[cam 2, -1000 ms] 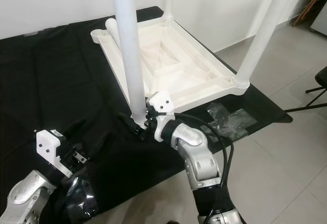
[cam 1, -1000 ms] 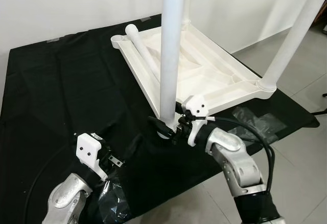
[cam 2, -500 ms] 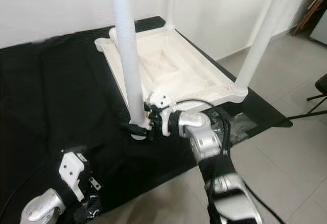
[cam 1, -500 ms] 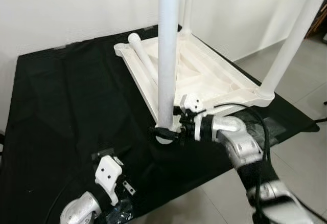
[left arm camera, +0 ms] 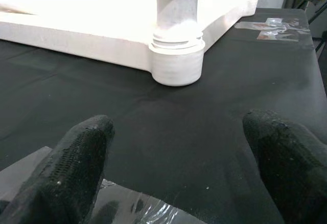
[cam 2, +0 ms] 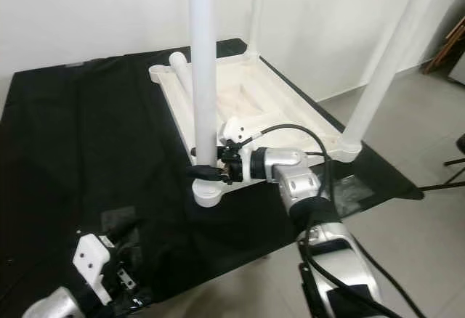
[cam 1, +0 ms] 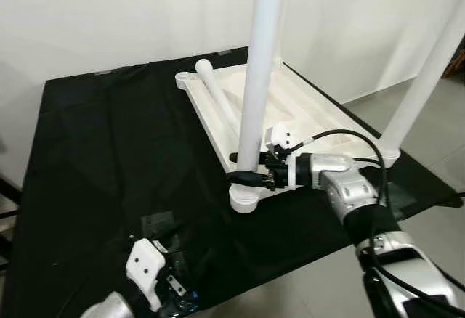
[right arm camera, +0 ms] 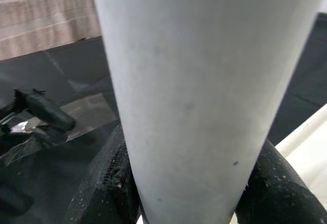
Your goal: Building children table
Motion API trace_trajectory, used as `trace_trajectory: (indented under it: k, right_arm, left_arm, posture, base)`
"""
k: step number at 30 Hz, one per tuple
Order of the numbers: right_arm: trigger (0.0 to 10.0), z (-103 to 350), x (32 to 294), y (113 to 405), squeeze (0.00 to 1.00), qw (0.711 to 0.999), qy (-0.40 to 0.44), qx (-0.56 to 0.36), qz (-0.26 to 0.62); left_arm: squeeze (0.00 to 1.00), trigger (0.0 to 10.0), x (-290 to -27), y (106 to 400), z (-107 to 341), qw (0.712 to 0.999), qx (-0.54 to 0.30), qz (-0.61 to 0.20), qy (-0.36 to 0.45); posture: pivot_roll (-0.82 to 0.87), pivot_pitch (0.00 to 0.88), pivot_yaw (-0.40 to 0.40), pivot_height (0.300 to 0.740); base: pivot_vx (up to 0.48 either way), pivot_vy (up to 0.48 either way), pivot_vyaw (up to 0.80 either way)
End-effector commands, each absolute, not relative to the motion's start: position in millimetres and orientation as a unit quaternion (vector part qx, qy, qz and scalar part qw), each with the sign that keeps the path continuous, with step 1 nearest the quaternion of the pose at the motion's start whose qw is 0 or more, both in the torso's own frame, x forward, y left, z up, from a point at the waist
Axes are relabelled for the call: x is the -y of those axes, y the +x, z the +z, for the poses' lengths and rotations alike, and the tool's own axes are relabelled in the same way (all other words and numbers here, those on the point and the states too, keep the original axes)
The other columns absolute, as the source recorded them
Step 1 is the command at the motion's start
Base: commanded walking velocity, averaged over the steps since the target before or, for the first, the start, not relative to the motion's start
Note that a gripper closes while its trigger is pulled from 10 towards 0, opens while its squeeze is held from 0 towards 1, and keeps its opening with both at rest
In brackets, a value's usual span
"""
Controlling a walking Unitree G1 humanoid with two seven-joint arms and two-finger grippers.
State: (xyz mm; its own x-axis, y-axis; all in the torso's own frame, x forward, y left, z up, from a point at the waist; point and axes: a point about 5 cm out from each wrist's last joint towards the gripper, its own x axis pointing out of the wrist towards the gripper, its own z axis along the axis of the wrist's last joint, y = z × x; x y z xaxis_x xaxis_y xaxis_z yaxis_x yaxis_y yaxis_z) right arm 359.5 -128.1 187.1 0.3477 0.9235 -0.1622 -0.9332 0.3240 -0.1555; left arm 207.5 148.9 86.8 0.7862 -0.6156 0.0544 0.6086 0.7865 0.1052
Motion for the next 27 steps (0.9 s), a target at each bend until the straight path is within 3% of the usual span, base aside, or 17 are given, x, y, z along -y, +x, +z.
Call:
trace_trajectory:
  k: [1,2,3,4,5,6,9,10,14,15,19,20,22,25,27]
  right_arm:
    - [0.0,163,129,354,0.00,0.838,-0.115,-0.049,0.532]
    - [0.0,163,129,354,0.00,0.838,-0.115,-0.049,0.532]
    - [0.0,145,128,351,0.00,0.883,-0.104,-0.058,0.454]
    - [0.0,112,114,326,0.00,0.930,-0.068,-0.093,0.349]
    - [0.0,112,114,326,0.00,0.930,-0.068,-0.093,0.349]
    - [0.0,94,103,301,0.00,0.955,-0.040,-0.114,0.273]
    - [0.0,86,92,281,0.00,0.965,-0.019,-0.130,0.228]
    - [0.0,88,74,271,0.00,0.965,-0.019,-0.124,0.232]
    - [0.0,90,70,271,0.00,0.963,-0.028,-0.117,0.241]
    - [10.0,93,70,274,0.00,0.961,-0.044,-0.114,0.250]
    - [10.0,94,70,276,0.00,0.959,-0.053,-0.112,0.254]
    - [10.0,100,71,281,1.00,0.956,-0.049,-0.101,0.271]
    - [10.0,111,69,288,1.00,0.947,-0.032,-0.084,0.308]
    - [10.0,149,68,298,1.00,0.911,-0.020,-0.018,0.412]
    - [10.0,149,68,298,1.00,0.911,-0.020,-0.018,0.412]
  left_arm:
    - [0.00,10.0,-150,203,86,0.944,0.041,-0.326,0.037]
    - [0.00,10.0,-150,203,86,0.944,0.041,-0.326,0.037]
    - [0.00,10.0,-151,201,86,0.945,0.041,-0.324,0.033]
    - [0.00,10.0,-152,201,86,0.946,0.041,-0.319,0.029]
    - [0.00,10.0,-152,201,86,0.946,0.041,-0.319,0.029]
    - [0.00,10.0,-154,202,86,0.947,0.040,-0.317,0.026]
    - [0.00,10.0,-154,203,86,0.946,0.039,-0.320,0.026]
    - [0.00,10.0,-154,206,85,0.943,0.036,-0.330,0.023]
    - [0.00,10.0,-154,206,85,0.942,0.035,-0.334,0.020]
    - [0.00,10.0,-154,207,85,0.941,0.033,-0.336,0.017]
    - [0.00,10.0,-155,208,84,0.941,0.032,-0.337,0.016]
    - [0.00,10.0,-155,209,84,0.941,0.031,-0.336,0.015]
    - [0.00,10.0,-155,209,84,0.942,0.032,-0.333,0.016]
    - [0.00,10.0,-154,210,84,0.944,0.036,-0.328,0.017]
    - [0.00,10.0,-154,210,84,0.944,0.036,-0.328,0.017]
  posture:
    - [0.03,0.110,-0.008,0.740]
    - [0.03,0.110,-0.008,0.740]
    - [0.02,0.122,-0.008,0.740]
    - [0.00,0.146,0.010,0.740]
    - [0.00,0.146,0.010,0.740]
    - [0.00,0.158,0.021,0.740]
    - [-0.01,0.159,0.026,0.740]
    - [-0.03,0.163,0.043,0.740]
    - [-0.03,0.163,0.043,0.740]
    - [-0.03,0.155,0.041,0.740]
    - [-0.03,0.153,0.041,0.740]
    - [-0.02,0.149,0.032,0.740]
    - [-0.02,0.147,0.027,0.740]
    - [-0.01,0.140,0.020,0.740]
    - [-0.01,0.140,0.020,0.740]
  base:
    - [0.000,0.000,0.00]
    - [0.000,0.000,0.00]
    - [0.000,0.000,0.00]
    - [0.000,0.000,0.00]
    - [0.000,0.000,0.00]
    - [0.000,0.000,0.00]
    - [0.000,0.000,0.00]
    - [0.000,0.000,0.00]
    - [0.000,0.000,0.00]
    - [0.000,0.000,0.00]
    - [0.000,0.000,0.00]
    - [0.000,0.000,0.00]
    - [0.000,0.000,0.00]
    - [0.000,0.000,0.00]
    - [0.000,0.000,0.00]
